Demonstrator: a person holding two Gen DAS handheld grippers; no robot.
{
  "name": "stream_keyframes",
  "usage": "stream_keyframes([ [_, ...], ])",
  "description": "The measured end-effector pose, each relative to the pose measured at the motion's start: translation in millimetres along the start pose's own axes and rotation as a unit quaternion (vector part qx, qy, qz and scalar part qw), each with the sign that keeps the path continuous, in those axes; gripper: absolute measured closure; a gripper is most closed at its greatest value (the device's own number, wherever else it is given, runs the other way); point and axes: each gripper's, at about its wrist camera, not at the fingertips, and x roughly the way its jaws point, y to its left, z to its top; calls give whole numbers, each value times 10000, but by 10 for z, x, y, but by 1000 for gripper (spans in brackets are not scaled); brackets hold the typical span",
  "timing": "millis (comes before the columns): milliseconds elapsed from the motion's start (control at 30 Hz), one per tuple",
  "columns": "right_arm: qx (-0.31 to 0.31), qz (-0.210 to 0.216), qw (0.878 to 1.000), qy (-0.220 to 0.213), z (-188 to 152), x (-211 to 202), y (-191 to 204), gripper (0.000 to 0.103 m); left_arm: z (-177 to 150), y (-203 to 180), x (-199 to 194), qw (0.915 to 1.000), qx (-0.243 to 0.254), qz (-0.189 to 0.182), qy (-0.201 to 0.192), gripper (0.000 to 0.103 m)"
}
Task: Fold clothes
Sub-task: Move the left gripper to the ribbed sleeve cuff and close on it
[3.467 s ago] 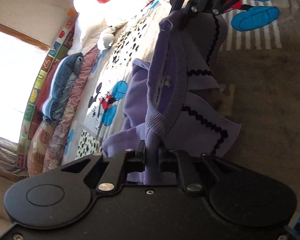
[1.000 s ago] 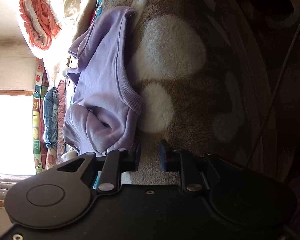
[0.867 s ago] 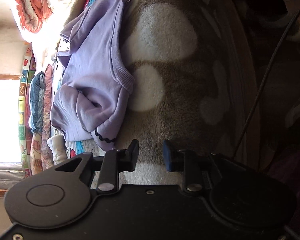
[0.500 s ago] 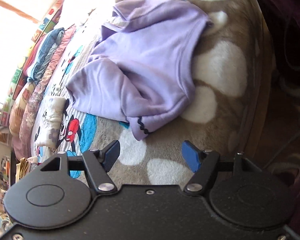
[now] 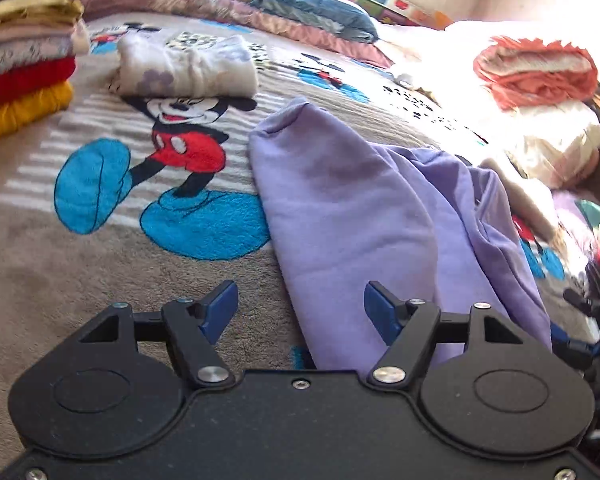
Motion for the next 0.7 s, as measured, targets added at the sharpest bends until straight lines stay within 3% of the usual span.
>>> stream_keyframes([
  [100,-24,50,10000,33,23,57,8,35,148,266,280,9938,-1114,14,27,37],
  [233,-55,117,9999,77,53,132,18,33,356,442,561,9831,-1821,-137,-135,38],
  [700,-424,181,9988,176,75,307,76,33,1019,573,1253,9826,-1836,-234,-161,40],
])
